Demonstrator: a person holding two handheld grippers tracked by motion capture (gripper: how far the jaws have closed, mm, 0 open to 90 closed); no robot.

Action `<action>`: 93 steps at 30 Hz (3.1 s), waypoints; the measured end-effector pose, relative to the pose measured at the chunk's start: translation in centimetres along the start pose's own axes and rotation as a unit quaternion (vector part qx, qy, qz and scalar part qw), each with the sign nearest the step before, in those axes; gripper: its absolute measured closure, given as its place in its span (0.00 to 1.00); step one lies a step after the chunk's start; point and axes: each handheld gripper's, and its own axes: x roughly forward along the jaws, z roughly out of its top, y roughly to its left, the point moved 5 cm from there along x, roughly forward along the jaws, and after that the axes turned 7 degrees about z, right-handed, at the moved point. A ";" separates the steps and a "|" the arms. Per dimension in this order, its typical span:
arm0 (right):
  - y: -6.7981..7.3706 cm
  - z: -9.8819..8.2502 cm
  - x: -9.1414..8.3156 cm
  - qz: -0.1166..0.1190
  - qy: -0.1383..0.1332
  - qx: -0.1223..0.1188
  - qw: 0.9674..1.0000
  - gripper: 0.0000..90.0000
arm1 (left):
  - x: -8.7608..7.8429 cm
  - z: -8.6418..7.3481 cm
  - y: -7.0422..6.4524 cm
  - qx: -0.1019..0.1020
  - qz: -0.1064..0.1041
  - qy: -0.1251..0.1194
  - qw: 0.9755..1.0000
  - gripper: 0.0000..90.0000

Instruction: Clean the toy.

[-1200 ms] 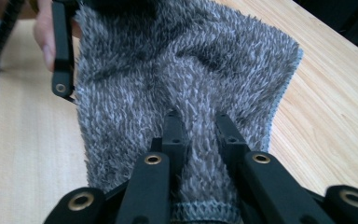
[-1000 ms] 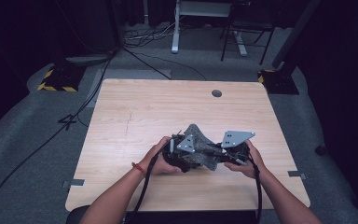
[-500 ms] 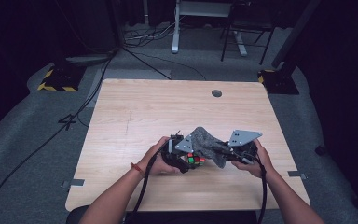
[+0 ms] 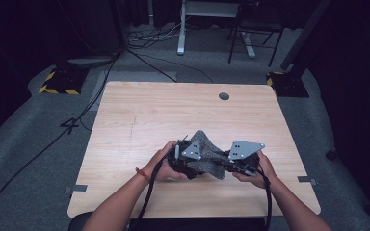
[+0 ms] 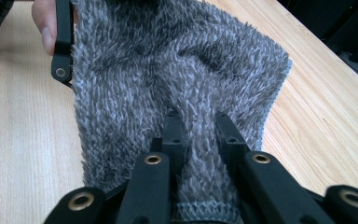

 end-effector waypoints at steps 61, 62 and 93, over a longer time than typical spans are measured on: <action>-1.8 -2.2 -0.6 -0.034 0.008 0.035 0.999 0.87 | -0.3 0.4 -0.6 -0.006 0.009 -0.004 1.000 0.38; -2.1 -2.6 -0.7 -0.036 0.010 0.042 0.998 0.87 | -0.4 0.3 -0.5 -0.007 0.011 -0.006 1.000 0.38; -1.2 -2.5 0.2 0.021 -0.059 0.090 0.994 0.87 | 0.1 0.5 -0.3 -0.009 0.032 -0.012 0.999 0.37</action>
